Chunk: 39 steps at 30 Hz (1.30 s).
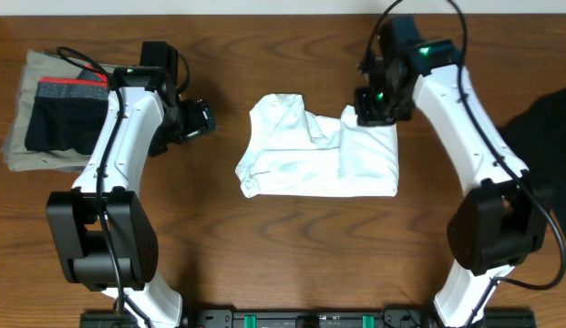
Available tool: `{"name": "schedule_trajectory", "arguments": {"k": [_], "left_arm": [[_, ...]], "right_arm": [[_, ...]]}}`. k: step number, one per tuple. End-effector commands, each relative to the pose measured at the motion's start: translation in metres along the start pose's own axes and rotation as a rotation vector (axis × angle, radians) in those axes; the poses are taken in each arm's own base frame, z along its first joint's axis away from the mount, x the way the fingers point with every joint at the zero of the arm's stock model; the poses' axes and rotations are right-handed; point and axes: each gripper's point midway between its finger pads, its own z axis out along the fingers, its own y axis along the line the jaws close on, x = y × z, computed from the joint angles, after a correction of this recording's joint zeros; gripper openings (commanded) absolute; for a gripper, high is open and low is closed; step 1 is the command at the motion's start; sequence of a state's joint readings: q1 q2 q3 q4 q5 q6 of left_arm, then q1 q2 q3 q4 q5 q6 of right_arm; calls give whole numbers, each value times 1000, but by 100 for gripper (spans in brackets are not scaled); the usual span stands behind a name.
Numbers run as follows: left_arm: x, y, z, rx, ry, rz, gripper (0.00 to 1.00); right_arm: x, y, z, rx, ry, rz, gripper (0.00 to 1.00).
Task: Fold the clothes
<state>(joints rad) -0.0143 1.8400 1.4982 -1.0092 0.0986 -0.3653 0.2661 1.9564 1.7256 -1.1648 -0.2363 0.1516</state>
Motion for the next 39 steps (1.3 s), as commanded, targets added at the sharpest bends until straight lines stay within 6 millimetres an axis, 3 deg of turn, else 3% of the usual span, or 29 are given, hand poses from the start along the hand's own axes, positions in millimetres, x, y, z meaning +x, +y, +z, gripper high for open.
{"name": "schedule_trajectory", "arguments": {"k": [1, 7, 15, 19, 23, 27, 29, 32, 33, 37, 39], "left_arm": [[-3, 0, -6, 3, -18, 11, 98], [-3, 0, -6, 3, -18, 11, 98], [-3, 0, -6, 3, -18, 12, 98], [-3, 0, -6, 3, -18, 12, 98], [-3, 0, -6, 3, -18, 12, 98], [-3, 0, -6, 3, -18, 12, 98], [-3, 0, -6, 3, -18, 12, 98], [-4, 0, -6, 3, -19, 12, 98], [-3, 0, -6, 3, -18, 12, 98], [-4, 0, -6, 3, -19, 12, 98], [-4, -1, -6, 5, -22, 12, 98]], "right_arm": [[29, 11, 37, -18, 105, -36, 10], [59, 14, 76, -60, 169, -2, 9], [95, 7, 94, -69, 269, 43, 11], [96, 1, 97, -47, 262, 43, 4], [85, 3, 81, -50, 226, 42, 1], [69, -6, 39, 24, 158, 53, 2], [63, -18, 14, 95, 111, 64, 12], [57, -34, -14, 162, 43, 82, 40], [56, -38, -20, 170, 30, 91, 43], [61, -53, -22, 177, 42, 128, 40], [63, -59, -16, 178, 51, 143, 23]]}}
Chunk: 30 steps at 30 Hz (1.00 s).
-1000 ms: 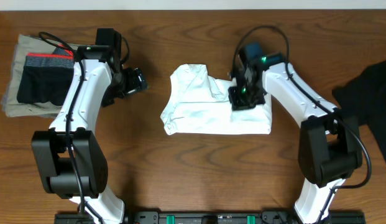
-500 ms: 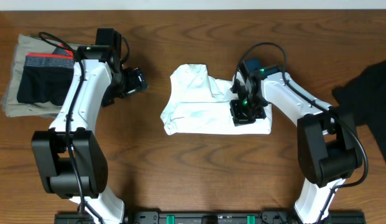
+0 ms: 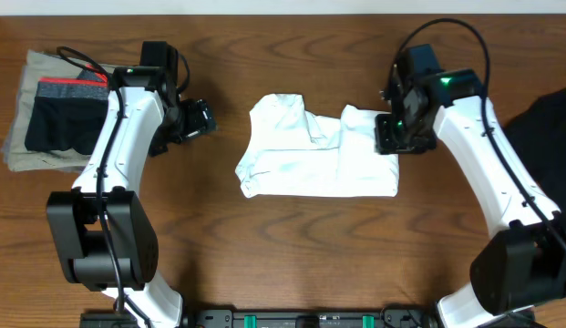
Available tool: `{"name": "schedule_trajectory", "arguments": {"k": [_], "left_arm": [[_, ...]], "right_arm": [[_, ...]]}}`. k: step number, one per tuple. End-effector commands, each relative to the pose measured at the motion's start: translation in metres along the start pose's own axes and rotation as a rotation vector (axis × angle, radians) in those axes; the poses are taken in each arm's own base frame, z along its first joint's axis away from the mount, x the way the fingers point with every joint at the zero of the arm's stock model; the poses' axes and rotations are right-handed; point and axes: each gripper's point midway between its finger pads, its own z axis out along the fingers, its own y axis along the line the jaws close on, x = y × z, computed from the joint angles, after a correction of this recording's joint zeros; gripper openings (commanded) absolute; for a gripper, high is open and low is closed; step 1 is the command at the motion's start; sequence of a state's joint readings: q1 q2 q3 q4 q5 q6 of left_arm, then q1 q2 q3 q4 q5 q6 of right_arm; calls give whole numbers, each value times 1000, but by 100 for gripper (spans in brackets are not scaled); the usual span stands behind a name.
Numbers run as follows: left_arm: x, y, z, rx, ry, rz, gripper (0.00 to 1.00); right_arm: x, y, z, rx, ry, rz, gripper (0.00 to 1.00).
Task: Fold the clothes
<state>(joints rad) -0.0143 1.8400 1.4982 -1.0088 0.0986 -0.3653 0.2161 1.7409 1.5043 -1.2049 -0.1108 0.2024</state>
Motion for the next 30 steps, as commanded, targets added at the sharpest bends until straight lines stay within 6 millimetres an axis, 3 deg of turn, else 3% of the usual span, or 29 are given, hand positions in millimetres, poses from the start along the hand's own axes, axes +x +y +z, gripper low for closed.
{"name": "schedule_trajectory", "arguments": {"k": [1, 4, 13, 20, 30], "left_arm": [[-4, -1, -6, 5, -22, 12, 98], [-4, -1, -6, 4, -21, 12, 98], [-4, -1, -6, 4, -21, 12, 98], [-4, -1, -6, 4, -21, 12, 98], [-4, -1, -6, 4, -21, 12, 98]], "right_arm": [[7, -17, 21, 36, 49, 40, 16], [14, -15, 42, 4, 75, 45, 2], [28, 3, 93, -151, 100, 89, 1], [46, -16, 115, -86, 156, 166, 1], [46, -64, 127, 28, 166, 255, 1]]}}
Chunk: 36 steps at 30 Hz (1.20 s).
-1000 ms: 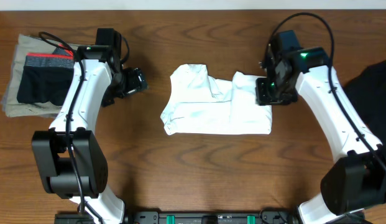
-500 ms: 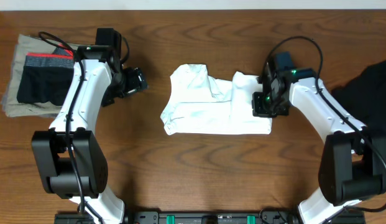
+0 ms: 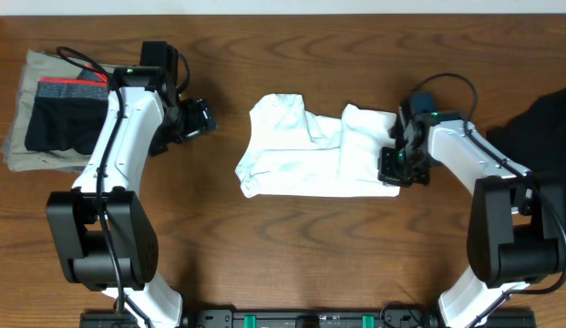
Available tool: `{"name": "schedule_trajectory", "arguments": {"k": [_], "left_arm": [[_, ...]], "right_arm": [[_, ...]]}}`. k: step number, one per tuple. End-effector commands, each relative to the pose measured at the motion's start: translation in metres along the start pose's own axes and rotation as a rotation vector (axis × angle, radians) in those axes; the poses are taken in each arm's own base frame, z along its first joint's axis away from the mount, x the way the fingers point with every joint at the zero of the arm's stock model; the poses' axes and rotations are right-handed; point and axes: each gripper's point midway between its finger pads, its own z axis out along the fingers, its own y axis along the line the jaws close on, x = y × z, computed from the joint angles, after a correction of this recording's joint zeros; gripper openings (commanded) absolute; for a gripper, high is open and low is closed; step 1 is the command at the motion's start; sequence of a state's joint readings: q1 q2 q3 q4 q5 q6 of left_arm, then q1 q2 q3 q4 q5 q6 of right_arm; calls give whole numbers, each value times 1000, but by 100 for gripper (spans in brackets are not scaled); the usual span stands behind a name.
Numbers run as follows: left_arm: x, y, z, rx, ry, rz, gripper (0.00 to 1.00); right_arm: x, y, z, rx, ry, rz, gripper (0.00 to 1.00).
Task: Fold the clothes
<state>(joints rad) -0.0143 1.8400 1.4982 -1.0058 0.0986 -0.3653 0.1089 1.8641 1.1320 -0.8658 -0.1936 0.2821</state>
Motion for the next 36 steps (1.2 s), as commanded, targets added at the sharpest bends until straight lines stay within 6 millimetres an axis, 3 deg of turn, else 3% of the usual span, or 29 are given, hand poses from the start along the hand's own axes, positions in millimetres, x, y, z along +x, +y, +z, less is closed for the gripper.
{"name": "schedule_trajectory", "arguments": {"k": [1, 12, 19, 23, 26, 28, 30, 31, 36], "left_arm": [[-4, 0, -6, 3, -19, 12, 98], [-4, 0, -6, 3, -18, 12, 98], [-4, 0, -6, 3, -18, 12, 98], [-3, -3, -6, 17, -13, 26, 98], [3, -18, -7, 108, 19, 100, 98], [9, -32, -9, 192, 44, 160, 98], [14, -43, -12, 259, 58, 218, 98], [15, -46, -13, 282, 64, 237, 98], [26, -67, -19, 422, 101, 298, 98]], "right_arm": [[-4, -26, 8, 74, 8, 62, 1], [-18, -57, 28, 96, 7, 137, 1], [-37, -94, 12, 163, -53, 223, 1], [-48, -92, 1, 112, -70, 212, 1], [-54, -86, -7, 91, -76, 198, 2], [-60, -80, -17, 77, -86, 183, 14], [-65, -72, -29, 57, -94, 141, 46], [-67, -69, -36, 54, -94, 135, 54], [-76, -48, -90, 17, -118, 98, 59]]}}
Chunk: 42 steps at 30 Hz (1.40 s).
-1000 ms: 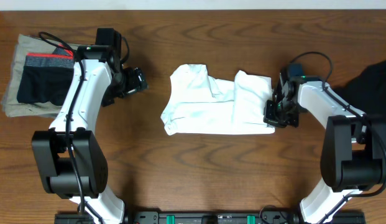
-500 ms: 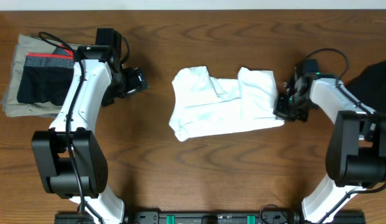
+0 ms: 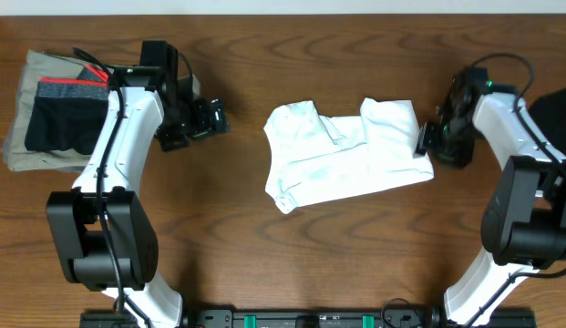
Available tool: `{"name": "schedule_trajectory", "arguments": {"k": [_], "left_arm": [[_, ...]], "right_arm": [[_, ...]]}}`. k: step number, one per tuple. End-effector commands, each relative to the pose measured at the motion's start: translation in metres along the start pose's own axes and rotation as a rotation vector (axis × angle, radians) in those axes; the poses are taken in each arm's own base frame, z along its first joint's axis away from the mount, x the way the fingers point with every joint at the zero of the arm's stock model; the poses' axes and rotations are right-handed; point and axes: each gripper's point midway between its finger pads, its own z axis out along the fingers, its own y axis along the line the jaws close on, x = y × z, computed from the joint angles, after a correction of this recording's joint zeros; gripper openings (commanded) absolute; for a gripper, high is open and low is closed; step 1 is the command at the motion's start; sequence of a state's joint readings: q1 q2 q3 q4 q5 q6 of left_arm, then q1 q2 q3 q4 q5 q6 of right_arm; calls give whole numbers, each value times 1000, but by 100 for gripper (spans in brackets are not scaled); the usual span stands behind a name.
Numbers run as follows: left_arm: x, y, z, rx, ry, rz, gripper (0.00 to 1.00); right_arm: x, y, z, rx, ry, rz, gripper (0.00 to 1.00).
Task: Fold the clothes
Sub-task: 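Move the left gripper to the shirt's left end and grasp it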
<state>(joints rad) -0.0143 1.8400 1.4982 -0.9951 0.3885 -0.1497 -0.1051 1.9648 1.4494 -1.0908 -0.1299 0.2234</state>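
A crumpled white shirt (image 3: 342, 159) lies mid-table, partly folded, its long axis tilted up toward the right. My right gripper (image 3: 428, 146) sits at the shirt's right edge and is shut on the cloth there. My left gripper (image 3: 214, 118) hovers left of the shirt, apart from it, open and holding nothing.
A stack of folded clothes (image 3: 27, 137), khaki below and dark shorts with a red band on top, lies at the far left. A dark garment (image 3: 556, 109) lies at the right edge, just behind the right arm.
The shirt has shifted to the right and turned slightly, with my right gripper holding its right edge further right and higher. My left gripper has moved a little rightward.
My right gripper was first over the shirt's upper right corner, then beside the right edge, then lower at the bottom right corner. Now it holds that edge and the shirt lies further right. The left arm stayed nearly still by the stack.
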Motion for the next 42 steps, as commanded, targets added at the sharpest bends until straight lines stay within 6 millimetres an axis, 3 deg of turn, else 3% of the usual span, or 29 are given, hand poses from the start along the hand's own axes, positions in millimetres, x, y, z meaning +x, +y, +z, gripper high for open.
{"name": "schedule_trajectory", "arguments": {"k": [1, 4, 6, 9, 15, 22, 28, 33, 42], "left_arm": [[5, -28, -4, 165, 20, 93, 98], [8, -27, 5, 181, 31, 95, 98], [10, -24, 16, 186, 42, 86, 98], [16, -26, 33, 245, 69, 75, 98], [19, -30, 47, 304, 72, 79, 98], [26, -41, 58, 324, 110, 85, 98], [39, -59, 86, 335, 182, 81, 98], [41, -82, 95, 388, 188, 92, 98], [40, -91, 109, 394, 183, 109, 98]], "right_arm": [[-17, 21, -44, -56, -89, -69, 60], [-18, 37, -82, -119, -137, -141, 69], [-14, 45, -101, -153, -155, -190, 86], [-7, 46, -114, -163, -165, -206, 94], [3, 41, -110, -145, -122, -222, 95], [0, 42, -110, -145, -135, -224, 94], [0, 42, -110, -143, -135, -225, 94], [0, 40, -110, -130, -136, -224, 94], [1, 39, -110, -129, -132, -223, 94]]}}
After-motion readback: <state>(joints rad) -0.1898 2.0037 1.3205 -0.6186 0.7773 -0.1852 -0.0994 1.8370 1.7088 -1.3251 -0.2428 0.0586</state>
